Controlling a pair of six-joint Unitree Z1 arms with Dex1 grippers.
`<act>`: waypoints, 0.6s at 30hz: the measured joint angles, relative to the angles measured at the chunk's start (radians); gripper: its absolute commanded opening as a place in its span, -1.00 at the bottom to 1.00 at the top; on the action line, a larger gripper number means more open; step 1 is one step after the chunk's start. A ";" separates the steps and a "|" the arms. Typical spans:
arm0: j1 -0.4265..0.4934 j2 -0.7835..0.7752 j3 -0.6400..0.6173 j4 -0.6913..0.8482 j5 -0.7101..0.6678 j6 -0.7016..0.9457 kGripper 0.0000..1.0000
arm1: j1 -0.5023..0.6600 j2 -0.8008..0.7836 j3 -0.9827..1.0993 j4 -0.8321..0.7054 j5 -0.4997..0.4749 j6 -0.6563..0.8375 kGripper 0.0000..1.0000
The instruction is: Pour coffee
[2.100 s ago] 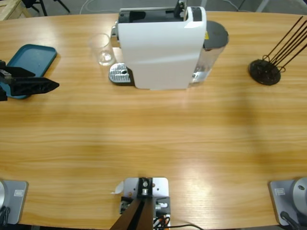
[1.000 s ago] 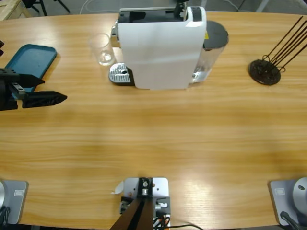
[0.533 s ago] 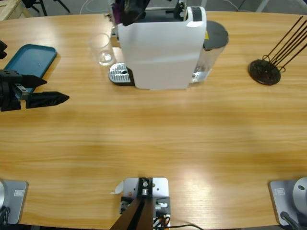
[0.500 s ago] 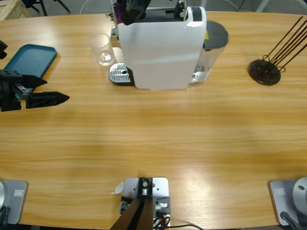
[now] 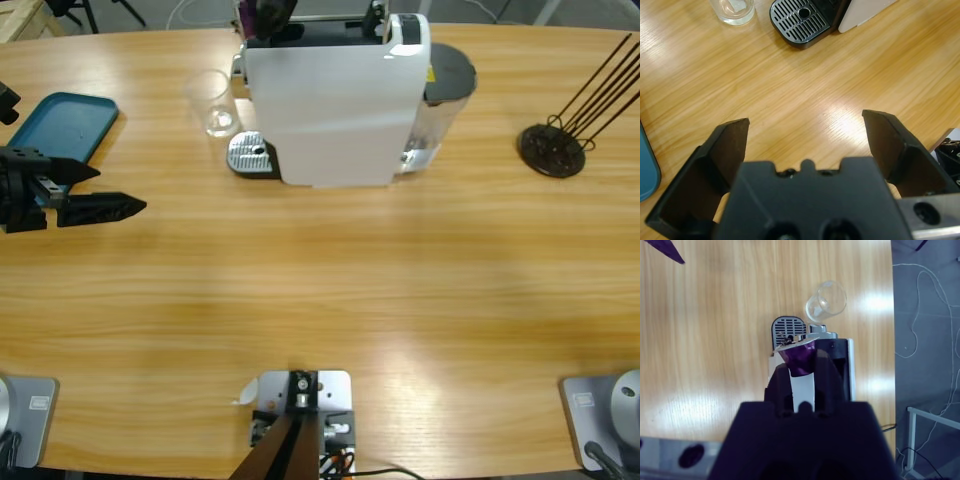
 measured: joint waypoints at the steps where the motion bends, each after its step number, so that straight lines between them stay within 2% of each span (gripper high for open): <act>1: 0.000 0.000 0.000 0.000 0.000 0.000 0.95 | -0.003 0.006 0.000 0.000 0.000 0.000 -1.00; 18: 0.000 0.009 0.000 0.000 0.000 0.000 0.99 | -0.050 0.040 -0.006 0.000 -0.023 -0.003 -1.00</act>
